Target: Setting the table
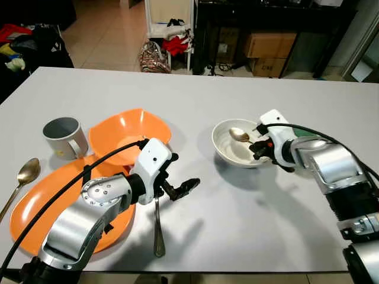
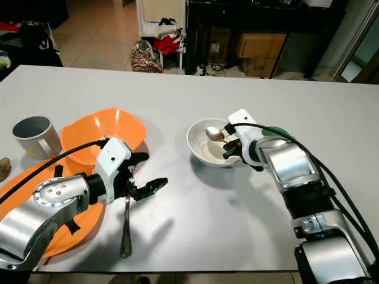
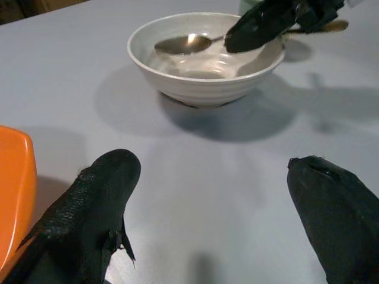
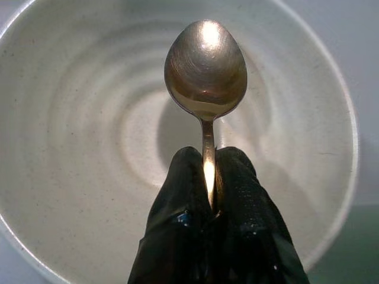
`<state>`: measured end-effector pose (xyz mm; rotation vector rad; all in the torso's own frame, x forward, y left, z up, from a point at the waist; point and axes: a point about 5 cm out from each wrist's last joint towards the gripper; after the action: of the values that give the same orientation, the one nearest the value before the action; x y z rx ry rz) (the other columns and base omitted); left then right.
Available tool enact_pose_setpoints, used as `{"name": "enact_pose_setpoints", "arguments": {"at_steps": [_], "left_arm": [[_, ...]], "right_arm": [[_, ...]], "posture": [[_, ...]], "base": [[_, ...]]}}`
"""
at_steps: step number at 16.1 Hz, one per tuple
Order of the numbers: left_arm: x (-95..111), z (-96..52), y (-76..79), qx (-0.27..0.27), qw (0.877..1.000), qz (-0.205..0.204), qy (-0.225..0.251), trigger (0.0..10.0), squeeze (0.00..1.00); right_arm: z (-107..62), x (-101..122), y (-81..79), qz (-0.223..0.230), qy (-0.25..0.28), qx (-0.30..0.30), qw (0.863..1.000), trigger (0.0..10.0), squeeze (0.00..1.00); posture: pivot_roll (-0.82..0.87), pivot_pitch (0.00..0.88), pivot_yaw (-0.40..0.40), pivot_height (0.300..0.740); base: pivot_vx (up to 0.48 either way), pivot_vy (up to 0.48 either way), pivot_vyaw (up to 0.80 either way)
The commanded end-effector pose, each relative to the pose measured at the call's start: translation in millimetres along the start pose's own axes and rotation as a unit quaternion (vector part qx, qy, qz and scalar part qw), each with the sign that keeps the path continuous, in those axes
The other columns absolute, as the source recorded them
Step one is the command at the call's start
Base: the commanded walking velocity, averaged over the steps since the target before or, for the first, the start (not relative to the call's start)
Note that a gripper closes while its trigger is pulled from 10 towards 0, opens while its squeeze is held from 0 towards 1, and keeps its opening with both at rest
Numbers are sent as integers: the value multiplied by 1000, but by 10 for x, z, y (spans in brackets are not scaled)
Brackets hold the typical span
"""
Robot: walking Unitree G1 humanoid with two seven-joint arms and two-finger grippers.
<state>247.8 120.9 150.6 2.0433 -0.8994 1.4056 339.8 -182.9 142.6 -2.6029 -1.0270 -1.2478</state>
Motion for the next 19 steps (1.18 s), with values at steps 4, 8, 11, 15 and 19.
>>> {"name": "enact_pose_setpoints", "arguments": {"at_steps": [4,8,11,15,19], "left_arm": [[-8,27,-17,1,1000,9,-1,10000,0],[3,37,-36,6,1000,9,3,10000,0],[-11,16,-53,11,1000,11,3,10000,0],[197,-146,-248,139,984,15,108,10000,0],[104,-319,-226,213,967,-22,134,10000,0]], "right_arm": [[14,67,32,-9,13,-9,1000,10000,333],[-26,144,25,-1,39,-5,999,10000,1000],[-81,198,2,4,61,-1,998,10000,1000],[-559,374,-90,-15,217,-99,971,10000,1000],[-714,212,-637,73,317,-123,938,10000,1000]], "posture": [[69,0,-14,740],[66,0,-10,740],[67,0,-5,740],[89,0,-19,740],[68,0,9,740]], "base": [[0,0,0],[0,0,0],[0,0,0],[0,0,0],[0,0,600]]}}
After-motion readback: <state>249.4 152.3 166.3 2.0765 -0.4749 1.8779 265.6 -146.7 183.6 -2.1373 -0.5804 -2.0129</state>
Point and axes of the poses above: a point about 5 cm out from each wrist's last joint towards the gripper, its own z axis pointing out of the wrist towards the gripper, its own x axis along the axis of the wrist's last joint, y = z × x, and after that the axes turned 5 degrees about -z, right-handed
